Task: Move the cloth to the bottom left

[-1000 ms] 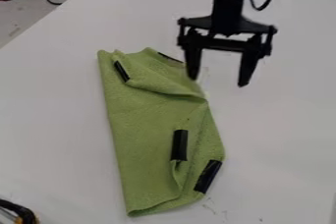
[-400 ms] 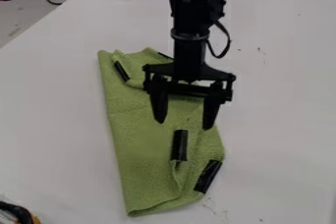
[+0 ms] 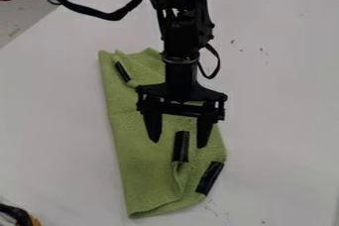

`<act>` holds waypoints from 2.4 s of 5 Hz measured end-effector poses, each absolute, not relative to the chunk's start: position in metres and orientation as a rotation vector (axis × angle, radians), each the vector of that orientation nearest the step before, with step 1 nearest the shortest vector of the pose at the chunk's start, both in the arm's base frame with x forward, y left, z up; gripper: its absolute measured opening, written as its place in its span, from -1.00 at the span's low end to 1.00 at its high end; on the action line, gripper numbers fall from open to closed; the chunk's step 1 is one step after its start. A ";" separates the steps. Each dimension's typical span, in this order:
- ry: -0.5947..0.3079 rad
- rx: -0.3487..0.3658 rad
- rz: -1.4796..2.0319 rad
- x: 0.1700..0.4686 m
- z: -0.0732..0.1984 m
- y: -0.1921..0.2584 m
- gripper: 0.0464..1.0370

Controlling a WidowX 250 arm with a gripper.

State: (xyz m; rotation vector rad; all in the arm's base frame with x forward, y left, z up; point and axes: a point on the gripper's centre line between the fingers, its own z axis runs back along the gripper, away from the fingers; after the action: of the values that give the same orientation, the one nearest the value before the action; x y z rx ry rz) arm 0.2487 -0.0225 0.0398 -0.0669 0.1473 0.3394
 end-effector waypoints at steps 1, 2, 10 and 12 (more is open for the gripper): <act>0.132 -0.068 0.346 0.251 0.038 -0.026 0.92; 0.126 -0.078 0.330 0.254 0.028 -0.027 0.92; 0.163 -0.068 0.324 0.262 0.007 -0.030 -0.92; 0.127 -0.061 0.300 0.257 0.032 -0.030 -0.93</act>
State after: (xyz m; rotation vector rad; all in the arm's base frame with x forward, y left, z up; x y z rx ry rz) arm 0.2573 -0.0303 0.0315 -0.0613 0.1271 0.3004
